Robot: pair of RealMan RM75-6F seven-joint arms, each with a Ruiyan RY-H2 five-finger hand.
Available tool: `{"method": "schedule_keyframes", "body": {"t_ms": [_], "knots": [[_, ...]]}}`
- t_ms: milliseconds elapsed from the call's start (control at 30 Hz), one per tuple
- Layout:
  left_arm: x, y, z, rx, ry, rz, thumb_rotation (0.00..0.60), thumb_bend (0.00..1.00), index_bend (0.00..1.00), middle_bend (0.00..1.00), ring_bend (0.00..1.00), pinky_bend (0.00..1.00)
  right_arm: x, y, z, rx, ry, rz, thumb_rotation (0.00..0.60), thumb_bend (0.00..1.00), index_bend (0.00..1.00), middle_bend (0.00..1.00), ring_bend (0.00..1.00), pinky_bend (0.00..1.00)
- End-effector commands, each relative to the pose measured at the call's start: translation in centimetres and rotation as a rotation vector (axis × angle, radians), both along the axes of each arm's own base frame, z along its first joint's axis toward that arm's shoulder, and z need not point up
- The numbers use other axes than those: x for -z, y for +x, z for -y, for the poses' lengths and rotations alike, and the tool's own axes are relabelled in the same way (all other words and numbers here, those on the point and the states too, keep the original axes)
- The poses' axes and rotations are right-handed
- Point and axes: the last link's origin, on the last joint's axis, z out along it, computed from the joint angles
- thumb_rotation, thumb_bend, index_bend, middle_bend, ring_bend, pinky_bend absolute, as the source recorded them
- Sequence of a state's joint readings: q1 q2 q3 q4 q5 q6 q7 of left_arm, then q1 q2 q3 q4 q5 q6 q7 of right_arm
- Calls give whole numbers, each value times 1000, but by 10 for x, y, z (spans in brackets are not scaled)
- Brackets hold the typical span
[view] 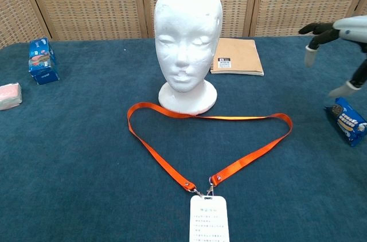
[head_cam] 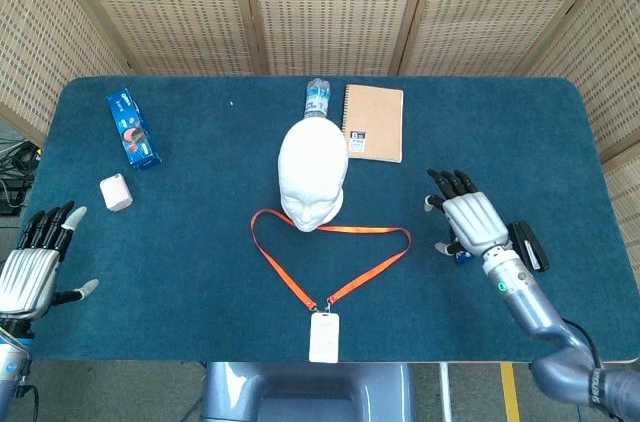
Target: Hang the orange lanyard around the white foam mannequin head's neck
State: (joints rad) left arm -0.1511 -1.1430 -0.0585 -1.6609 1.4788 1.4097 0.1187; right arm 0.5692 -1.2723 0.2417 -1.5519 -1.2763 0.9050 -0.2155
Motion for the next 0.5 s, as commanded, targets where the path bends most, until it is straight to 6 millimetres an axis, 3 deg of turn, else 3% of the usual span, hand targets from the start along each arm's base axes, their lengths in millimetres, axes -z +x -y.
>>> {"method": "schedule_keyframes", "body": {"t_ms": [33, 233, 500], "knots": [[0, -1, -2, -9, -2, -2, 600, 0, 0, 0, 0, 0, 34, 14, 29, 54, 34, 16, 600, 352, 466, 0, 0, 0], [2, -4, -6, -23, -12, -2, 600, 0, 0, 0, 0, 0, 67, 19, 38, 104, 57, -2, 600, 432, 481, 0, 0, 0], [3, -6, -7, -32, -15, -3, 600, 0, 0, 0, 0, 0, 95, 26, 37, 117, 84, -49, 600, 515, 491, 0, 0, 0]]}}
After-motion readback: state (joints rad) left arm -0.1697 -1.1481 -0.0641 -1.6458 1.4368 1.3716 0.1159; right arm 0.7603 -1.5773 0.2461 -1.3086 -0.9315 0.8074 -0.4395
